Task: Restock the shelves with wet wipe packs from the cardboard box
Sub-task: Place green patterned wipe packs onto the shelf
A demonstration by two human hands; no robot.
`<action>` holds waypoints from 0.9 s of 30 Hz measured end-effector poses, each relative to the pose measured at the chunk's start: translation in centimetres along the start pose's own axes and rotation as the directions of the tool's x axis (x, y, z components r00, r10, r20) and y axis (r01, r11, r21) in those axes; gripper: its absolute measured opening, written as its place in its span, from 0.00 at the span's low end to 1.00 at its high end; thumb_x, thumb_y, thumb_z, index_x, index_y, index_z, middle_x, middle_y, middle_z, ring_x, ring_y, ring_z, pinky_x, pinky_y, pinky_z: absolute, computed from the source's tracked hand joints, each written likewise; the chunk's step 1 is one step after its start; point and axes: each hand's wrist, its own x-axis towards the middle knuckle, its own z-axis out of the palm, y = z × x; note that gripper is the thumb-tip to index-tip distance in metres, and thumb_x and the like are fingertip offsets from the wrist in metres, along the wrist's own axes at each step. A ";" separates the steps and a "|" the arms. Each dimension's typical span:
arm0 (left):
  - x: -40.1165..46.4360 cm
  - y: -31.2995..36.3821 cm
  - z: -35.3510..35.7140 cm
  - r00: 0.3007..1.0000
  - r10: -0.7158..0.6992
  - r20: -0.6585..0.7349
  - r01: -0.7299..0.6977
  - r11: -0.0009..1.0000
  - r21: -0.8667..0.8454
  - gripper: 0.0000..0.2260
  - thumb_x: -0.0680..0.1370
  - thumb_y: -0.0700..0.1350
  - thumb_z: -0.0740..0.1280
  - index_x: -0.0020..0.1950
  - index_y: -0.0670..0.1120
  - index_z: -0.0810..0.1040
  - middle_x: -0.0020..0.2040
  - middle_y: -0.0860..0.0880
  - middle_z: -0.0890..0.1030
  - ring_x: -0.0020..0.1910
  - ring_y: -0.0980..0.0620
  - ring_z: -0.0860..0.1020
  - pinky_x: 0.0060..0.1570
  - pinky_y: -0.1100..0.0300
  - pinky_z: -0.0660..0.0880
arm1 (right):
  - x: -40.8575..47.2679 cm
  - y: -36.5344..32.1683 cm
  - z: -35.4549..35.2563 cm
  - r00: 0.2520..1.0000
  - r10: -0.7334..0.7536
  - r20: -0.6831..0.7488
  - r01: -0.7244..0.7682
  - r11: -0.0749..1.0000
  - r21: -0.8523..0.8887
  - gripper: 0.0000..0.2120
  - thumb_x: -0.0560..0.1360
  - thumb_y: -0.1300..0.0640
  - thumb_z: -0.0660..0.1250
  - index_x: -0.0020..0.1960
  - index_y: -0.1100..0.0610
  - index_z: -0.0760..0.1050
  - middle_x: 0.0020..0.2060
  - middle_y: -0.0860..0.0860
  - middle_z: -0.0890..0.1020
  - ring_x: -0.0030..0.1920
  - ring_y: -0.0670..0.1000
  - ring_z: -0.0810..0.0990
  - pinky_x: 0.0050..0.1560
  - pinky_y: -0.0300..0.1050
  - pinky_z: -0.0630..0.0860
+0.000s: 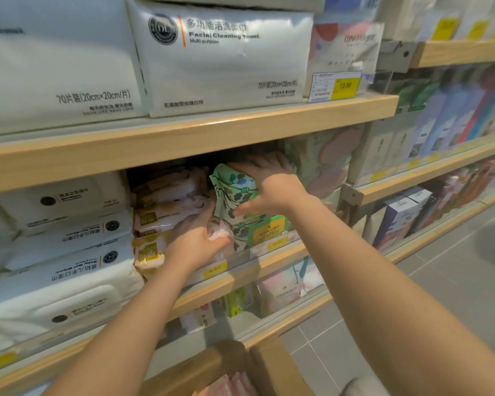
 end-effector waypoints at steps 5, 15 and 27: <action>0.2 0.7 0.3 1.000 -0.017 0.026 0.018 1.000 -0.007 0.27 0.74 0.64 0.61 0.67 0.50 0.70 0.58 0.44 0.78 0.56 0.42 0.75 0.46 0.56 0.68 | 0.3 -0.3 0.1 0.999 0.031 0.007 -0.031 0.999 0.007 0.43 0.63 0.34 0.72 0.73 0.39 0.57 0.73 0.47 0.62 0.74 0.51 0.57 0.74 0.58 0.46; -2.4 -1.4 -0.8 0.975 0.190 -0.117 -0.171 0.973 0.158 0.34 0.72 0.64 0.64 0.73 0.49 0.63 0.66 0.46 0.74 0.64 0.44 0.70 0.58 0.53 0.69 | -1.3 -0.9 -0.7 0.999 0.045 0.022 -0.045 0.999 0.001 0.46 0.65 0.36 0.71 0.76 0.43 0.53 0.76 0.51 0.57 0.73 0.54 0.60 0.74 0.57 0.52; -24.1 -15.6 3.5 0.954 0.295 -0.053 -0.292 0.954 0.062 0.24 0.75 0.58 0.57 0.66 0.46 0.73 0.62 0.49 0.76 0.61 0.48 0.73 0.62 0.56 0.64 | -19.6 -8.8 6.5 0.994 -0.059 0.092 0.040 0.981 0.192 0.38 0.72 0.44 0.69 0.76 0.51 0.56 0.75 0.52 0.60 0.74 0.54 0.58 0.74 0.54 0.58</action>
